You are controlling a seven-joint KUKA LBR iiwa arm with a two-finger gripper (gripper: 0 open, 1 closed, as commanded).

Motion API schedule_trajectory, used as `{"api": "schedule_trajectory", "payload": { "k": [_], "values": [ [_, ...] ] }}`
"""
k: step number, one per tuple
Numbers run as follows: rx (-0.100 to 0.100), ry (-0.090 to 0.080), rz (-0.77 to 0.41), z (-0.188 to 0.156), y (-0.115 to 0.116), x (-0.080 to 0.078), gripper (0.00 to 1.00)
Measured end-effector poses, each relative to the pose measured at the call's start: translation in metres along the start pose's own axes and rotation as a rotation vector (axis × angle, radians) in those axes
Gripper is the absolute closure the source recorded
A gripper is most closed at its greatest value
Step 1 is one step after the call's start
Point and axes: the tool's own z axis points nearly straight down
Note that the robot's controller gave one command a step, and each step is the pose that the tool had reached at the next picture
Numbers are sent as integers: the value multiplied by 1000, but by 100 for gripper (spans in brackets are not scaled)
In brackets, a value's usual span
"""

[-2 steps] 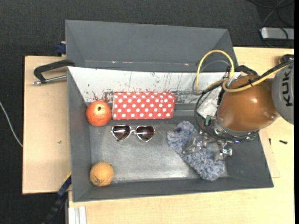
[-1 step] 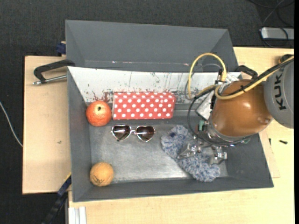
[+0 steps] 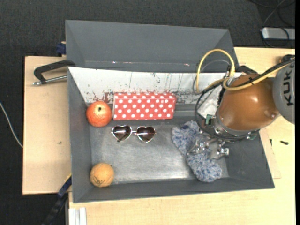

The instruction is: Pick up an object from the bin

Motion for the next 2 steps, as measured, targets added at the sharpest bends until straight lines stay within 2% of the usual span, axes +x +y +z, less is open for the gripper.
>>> {"api": "schedule_trajectory", "payload": {
  "k": [2],
  "values": [
    [-1, 0, -1, -2, 0, 0, 100]
  ]
}}
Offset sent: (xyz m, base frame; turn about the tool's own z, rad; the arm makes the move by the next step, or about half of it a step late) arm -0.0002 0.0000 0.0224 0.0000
